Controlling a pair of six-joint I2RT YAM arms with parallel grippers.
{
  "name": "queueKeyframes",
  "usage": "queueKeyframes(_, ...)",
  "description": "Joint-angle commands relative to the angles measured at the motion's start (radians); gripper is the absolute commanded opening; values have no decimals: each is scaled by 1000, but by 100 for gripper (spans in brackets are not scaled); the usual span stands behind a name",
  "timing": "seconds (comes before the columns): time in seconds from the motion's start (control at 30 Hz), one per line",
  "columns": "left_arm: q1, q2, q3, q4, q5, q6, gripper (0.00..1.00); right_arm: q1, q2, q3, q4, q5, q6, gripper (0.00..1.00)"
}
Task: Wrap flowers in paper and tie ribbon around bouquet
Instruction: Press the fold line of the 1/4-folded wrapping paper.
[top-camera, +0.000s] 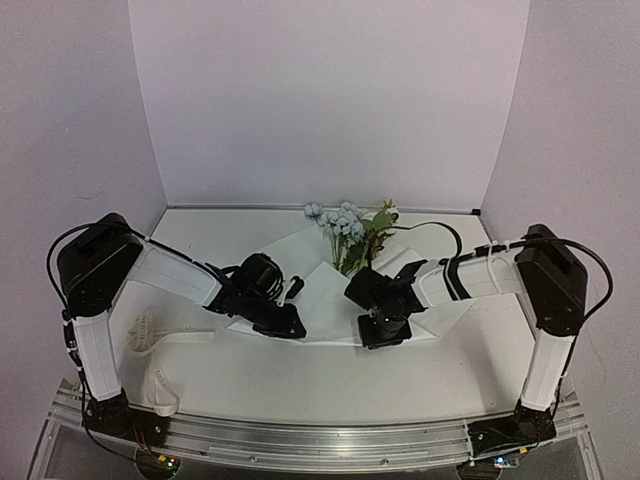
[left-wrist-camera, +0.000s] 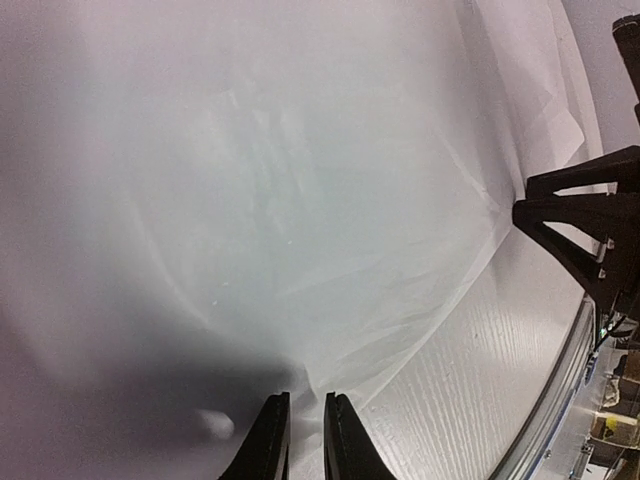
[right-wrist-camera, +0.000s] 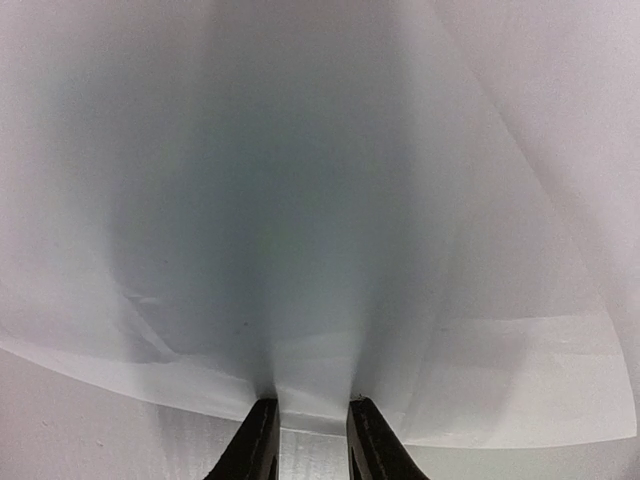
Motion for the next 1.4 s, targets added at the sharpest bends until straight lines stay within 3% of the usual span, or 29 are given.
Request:
queueKeyframes(0.0, 41, -53, -72, -86, -76, -28, 14, -18, -28, -31, -53, 21, 27, 23)
queueKeyframes(0.4, 129, -173, -251, -113, -171, -117, 13, -40, -44, -50, -33, -20, 52, 23)
queueKeyframes(0.77, 153, -240, -362, -205, -360, -273, 14, -54, -59, -74, -3, -47, 71, 23)
queueKeyframes(0.9, 159, -260, -399, -205, -393, -324, 11, -59, -73, -95, 20, -54, 83, 23)
queueKeyframes(1.07, 159, -248, -410, -206, -428, -344, 1, -72, -103, -124, 48, -72, 98, 24)
queueKeyframes(1.37, 158, -232, -408, -202, -427, -347, 0, -116, -217, -240, 134, -99, 166, 26)
